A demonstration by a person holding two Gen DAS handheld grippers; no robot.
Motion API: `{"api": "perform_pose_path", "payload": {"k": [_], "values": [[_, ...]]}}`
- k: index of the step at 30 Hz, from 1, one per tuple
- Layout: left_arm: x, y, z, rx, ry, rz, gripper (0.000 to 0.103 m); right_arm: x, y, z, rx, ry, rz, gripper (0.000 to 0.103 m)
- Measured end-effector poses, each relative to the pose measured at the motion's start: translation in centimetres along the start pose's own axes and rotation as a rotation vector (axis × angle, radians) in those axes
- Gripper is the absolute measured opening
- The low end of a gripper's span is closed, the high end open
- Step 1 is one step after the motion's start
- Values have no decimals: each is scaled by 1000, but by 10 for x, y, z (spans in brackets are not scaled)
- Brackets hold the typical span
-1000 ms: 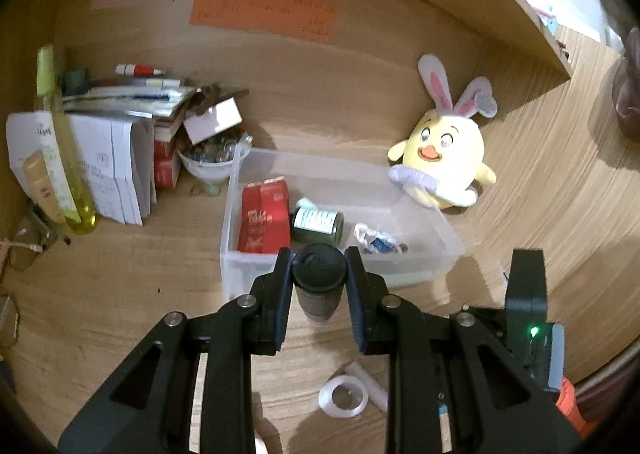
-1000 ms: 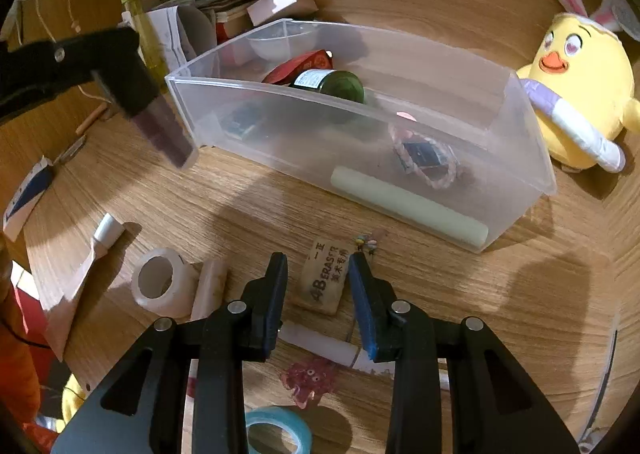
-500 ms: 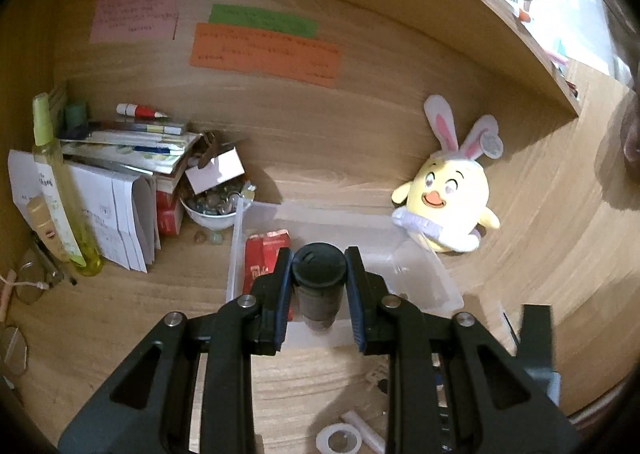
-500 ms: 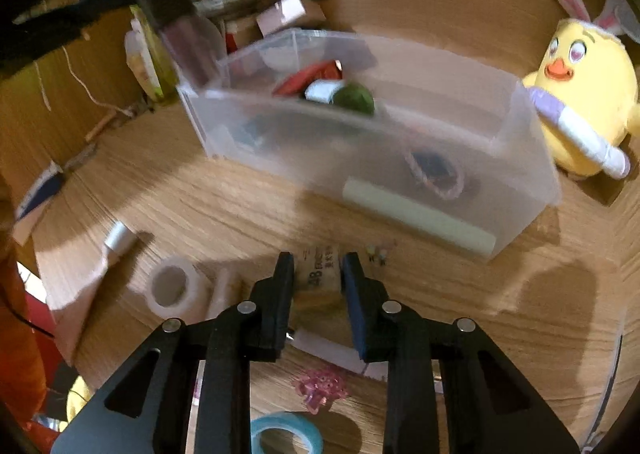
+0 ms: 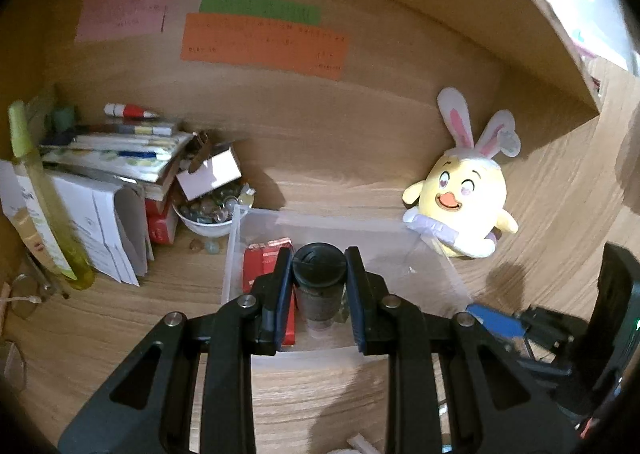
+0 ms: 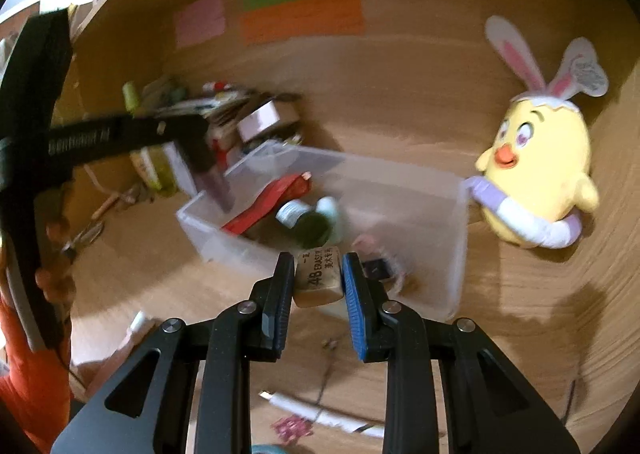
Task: Organize objects
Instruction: 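Lower the dark tube into the bin with the left tool while the right tool drops the eraser there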
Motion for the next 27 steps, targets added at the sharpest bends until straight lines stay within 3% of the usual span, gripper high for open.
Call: {"api": "perform_pose_path", "payload": {"k": [19,27], "values": [[-6,18,58,-124,12,-36,25,41,-2,57,-78,87,56,23],[-6,25,68,-144,-33,-8,25,49,1,64,-93,96,71,23]]}}
Point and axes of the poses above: each gripper's, at about its wrist camera, not at the fingertips, and z roughly the way its jaws point, x to its right, y to its underside, the point moved 5 cm from there along z, roughly the way its jaws point, and after that the axes turned 10 degrees about -y, right-handed, at the moved point
